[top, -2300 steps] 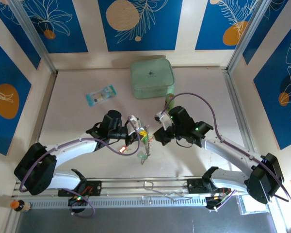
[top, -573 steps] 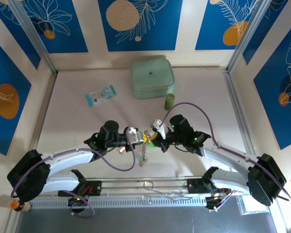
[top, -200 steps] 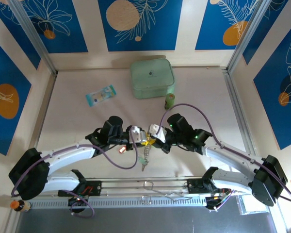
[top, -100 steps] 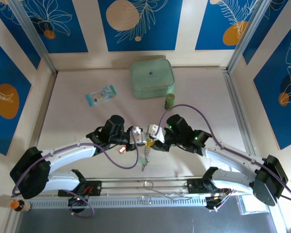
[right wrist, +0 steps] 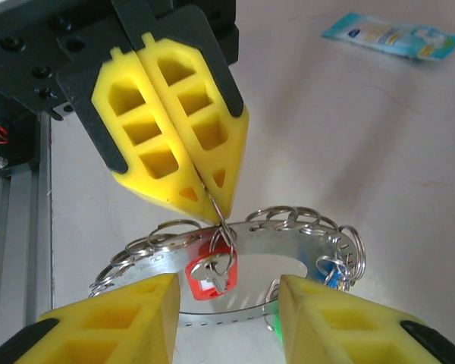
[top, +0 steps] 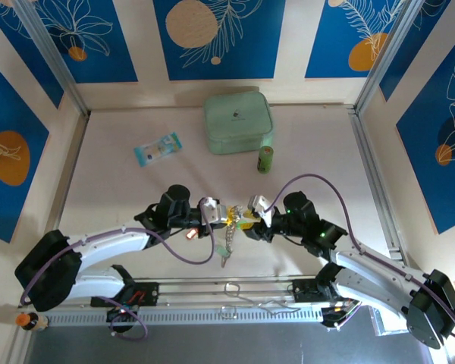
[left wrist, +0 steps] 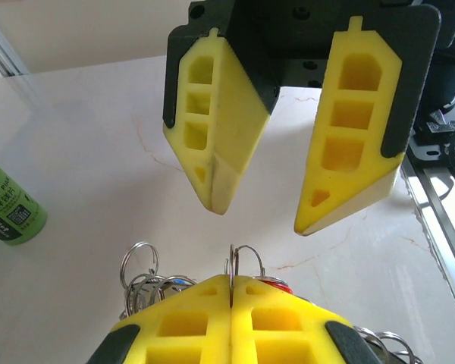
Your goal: Put the keys on the keyring
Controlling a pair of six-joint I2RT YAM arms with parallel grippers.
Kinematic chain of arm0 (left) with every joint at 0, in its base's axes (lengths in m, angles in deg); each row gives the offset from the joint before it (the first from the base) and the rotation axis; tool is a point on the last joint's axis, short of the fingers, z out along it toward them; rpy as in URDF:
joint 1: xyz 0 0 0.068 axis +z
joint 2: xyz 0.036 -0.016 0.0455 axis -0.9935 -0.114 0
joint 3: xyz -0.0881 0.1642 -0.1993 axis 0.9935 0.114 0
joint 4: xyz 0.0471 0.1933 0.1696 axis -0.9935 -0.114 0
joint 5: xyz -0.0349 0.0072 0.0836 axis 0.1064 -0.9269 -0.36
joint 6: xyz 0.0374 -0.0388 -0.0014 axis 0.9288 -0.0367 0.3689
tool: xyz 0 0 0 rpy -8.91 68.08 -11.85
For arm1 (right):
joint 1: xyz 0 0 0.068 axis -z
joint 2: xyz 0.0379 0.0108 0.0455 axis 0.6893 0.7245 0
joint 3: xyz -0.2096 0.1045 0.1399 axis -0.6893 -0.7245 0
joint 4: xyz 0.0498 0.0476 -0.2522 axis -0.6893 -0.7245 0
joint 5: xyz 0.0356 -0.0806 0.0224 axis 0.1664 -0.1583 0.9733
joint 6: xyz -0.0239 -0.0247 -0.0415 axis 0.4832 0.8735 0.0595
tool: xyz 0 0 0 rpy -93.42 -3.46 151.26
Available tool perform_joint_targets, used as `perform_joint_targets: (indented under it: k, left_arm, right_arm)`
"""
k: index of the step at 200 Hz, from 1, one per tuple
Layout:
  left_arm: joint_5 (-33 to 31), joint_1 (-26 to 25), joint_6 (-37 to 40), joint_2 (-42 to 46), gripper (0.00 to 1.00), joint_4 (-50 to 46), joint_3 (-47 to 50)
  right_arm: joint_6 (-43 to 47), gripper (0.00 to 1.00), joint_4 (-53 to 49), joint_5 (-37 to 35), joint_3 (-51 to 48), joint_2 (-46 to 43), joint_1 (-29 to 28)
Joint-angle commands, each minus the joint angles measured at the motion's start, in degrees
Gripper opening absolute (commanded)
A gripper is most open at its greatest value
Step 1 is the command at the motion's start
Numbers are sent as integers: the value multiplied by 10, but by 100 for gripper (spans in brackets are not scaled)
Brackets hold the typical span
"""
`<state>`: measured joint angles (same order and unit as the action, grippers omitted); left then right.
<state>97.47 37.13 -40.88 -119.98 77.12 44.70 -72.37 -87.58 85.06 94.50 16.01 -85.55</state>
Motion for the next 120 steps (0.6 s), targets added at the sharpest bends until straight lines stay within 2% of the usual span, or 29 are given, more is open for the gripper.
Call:
perform_joint_targets:
  k: [1,40,120]
  left_arm:
    - [2,-3,-16,9,0,44,8]
    - [7,-3,-23,10,0,73,16]
    - [20,-2,-26,5,0,82,17]
  right_arm:
    - [-17,35,17,7,2,-2,1]
    - [-19,28,14,7,14,16,1]
    - [-22,21,27,18,29,32,1]
